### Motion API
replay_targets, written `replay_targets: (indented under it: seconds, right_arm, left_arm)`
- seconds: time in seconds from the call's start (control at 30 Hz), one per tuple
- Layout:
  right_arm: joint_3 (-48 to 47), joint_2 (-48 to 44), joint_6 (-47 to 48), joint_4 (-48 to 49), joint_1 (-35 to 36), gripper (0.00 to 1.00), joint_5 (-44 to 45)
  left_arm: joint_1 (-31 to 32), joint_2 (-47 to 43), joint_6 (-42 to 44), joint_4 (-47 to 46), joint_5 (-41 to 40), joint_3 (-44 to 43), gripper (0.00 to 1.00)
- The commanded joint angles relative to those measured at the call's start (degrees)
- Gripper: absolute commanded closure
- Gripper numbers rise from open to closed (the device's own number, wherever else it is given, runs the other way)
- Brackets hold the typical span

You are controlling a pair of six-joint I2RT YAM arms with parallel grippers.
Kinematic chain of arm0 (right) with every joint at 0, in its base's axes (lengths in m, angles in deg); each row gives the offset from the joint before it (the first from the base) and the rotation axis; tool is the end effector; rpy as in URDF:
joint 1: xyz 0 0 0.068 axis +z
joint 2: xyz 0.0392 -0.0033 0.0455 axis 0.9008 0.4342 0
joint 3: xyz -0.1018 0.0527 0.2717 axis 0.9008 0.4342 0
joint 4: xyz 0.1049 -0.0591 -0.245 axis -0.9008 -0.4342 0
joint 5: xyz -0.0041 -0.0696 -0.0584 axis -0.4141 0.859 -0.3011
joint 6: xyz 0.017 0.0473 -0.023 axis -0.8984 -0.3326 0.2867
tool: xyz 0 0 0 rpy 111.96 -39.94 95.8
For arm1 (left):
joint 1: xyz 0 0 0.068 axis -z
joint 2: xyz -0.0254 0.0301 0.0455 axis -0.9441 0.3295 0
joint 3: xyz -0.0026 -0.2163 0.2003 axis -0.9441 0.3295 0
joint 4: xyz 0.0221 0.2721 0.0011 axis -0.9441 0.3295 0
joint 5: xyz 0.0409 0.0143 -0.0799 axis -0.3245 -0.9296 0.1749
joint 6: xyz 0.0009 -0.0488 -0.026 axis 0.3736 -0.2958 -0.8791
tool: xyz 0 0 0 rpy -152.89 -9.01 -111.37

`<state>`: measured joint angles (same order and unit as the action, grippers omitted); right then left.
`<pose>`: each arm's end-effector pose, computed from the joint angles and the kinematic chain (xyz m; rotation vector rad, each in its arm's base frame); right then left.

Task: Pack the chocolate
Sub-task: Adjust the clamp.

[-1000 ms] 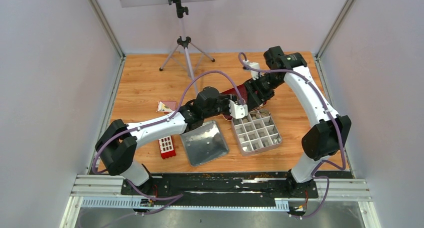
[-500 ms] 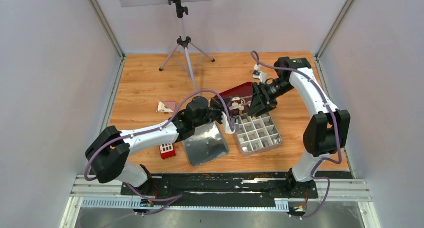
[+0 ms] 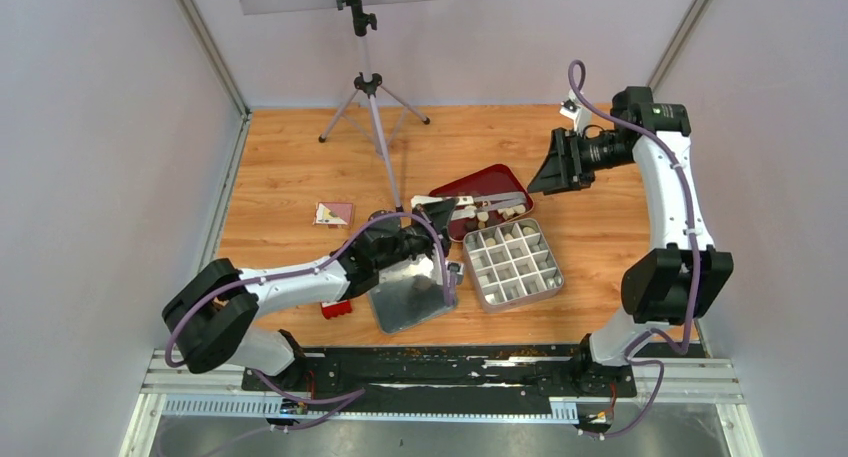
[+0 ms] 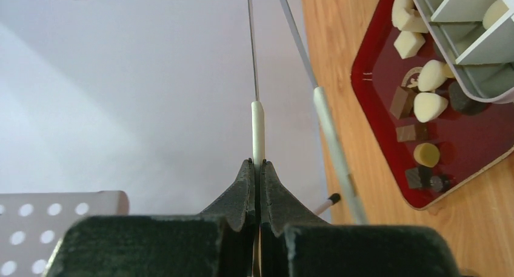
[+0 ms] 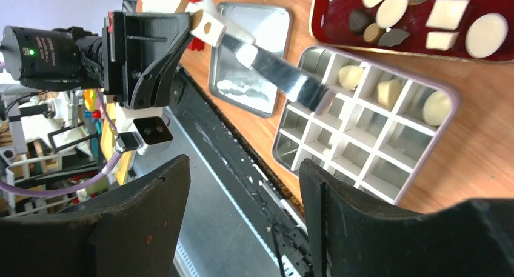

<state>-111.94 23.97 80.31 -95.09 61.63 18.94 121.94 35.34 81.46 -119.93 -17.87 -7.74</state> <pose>0.3134 0.0158 0.3943 -0.4950 2.4839 1.2074 0.1919 -0.2478 0.2591 1.6232 0.5470 0.2919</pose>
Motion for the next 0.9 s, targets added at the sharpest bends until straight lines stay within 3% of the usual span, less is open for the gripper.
replay_targets:
  seconds: [0.0, 0.13, 0.4, 0.87]
  right_arm:
    - [0.18, 1.19, -2.24, 5.97, -0.44, 0.31, 1.04]
    - [0.32, 7.23, -2.37, 5.79, -0.24, 0.22, -4.42]
    - [-0.20, 11.82, -1.82, 3.56, 2.06, 0.19, -12.54]
    - [12.59, 0.11, -1.62, -0.45, 6.18, 0.15, -21.70]
  left_arm:
    - [-0.20, -0.90, 8.22, -19.94, 3.53, 2.99, 1.00]
    - [-0.20, 0.08, 9.09, -25.30, 6.00, 4.02, 1.00]
    - [-0.20, 1.27, 7.71, -26.57, 9.03, 3.46, 1.00]
    - [-0.38, 5.46, 7.51, -29.58, 11.22, 1.02, 1.00]
